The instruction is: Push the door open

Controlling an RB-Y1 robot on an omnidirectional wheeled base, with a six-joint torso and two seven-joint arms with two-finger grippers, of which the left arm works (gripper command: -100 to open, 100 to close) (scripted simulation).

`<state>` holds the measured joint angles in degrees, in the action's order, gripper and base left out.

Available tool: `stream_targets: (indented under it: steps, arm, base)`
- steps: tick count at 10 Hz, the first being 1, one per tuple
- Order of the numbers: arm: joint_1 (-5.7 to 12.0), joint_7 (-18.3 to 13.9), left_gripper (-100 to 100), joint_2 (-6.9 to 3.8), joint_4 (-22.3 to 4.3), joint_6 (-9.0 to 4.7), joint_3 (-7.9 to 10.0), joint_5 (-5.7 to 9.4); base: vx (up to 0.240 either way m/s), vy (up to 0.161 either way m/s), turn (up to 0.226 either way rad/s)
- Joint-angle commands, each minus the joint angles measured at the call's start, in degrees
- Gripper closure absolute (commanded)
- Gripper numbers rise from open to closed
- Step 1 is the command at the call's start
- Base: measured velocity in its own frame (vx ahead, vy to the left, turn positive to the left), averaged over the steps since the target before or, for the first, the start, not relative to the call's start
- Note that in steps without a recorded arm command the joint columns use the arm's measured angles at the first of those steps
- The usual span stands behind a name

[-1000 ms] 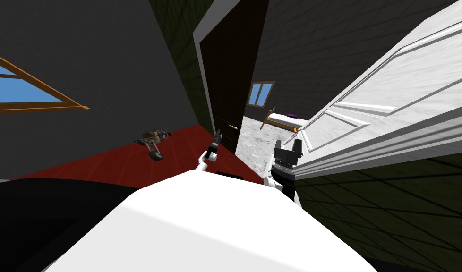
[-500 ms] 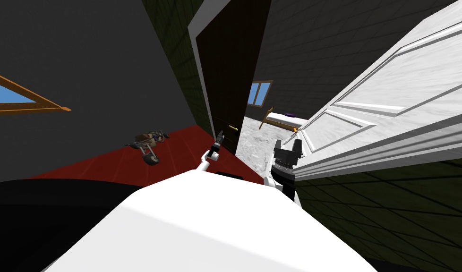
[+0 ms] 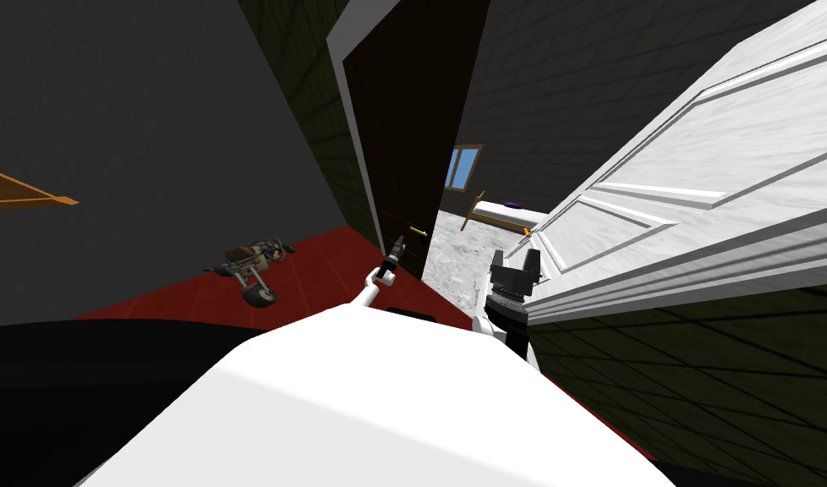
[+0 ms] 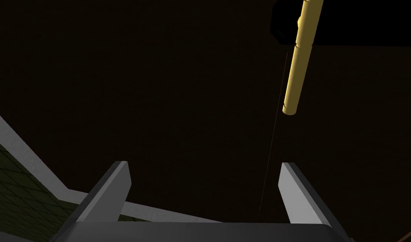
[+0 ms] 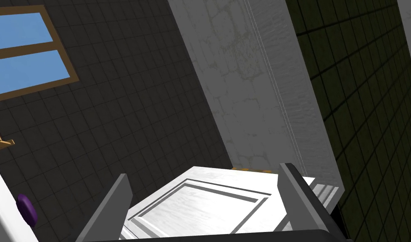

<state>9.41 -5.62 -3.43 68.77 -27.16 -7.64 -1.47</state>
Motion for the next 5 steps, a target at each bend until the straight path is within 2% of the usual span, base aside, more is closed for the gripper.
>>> stream_targets:
  steps: [1,2,3,5]
  arm:
    - [1.39,0.0,-100,0.47,-2.5,0.34,-0.43,-0.22]
    - [2.41,-0.1,-100,0.63,-4.1,0.54,-0.64,-0.31]
    - [2.41,-0.1,-100,0.63,-4.2,0.54,-0.64,-0.31]
    - [4.26,-0.3,-100,1.06,-7.2,0.90,-1.02,-0.48]
  base:
    - [0.066,0.105,-0.082]
    - [0.067,0.106,-0.094]
    - [0.038,0.067,-0.038]
    - [0.038,0.066,-0.064]
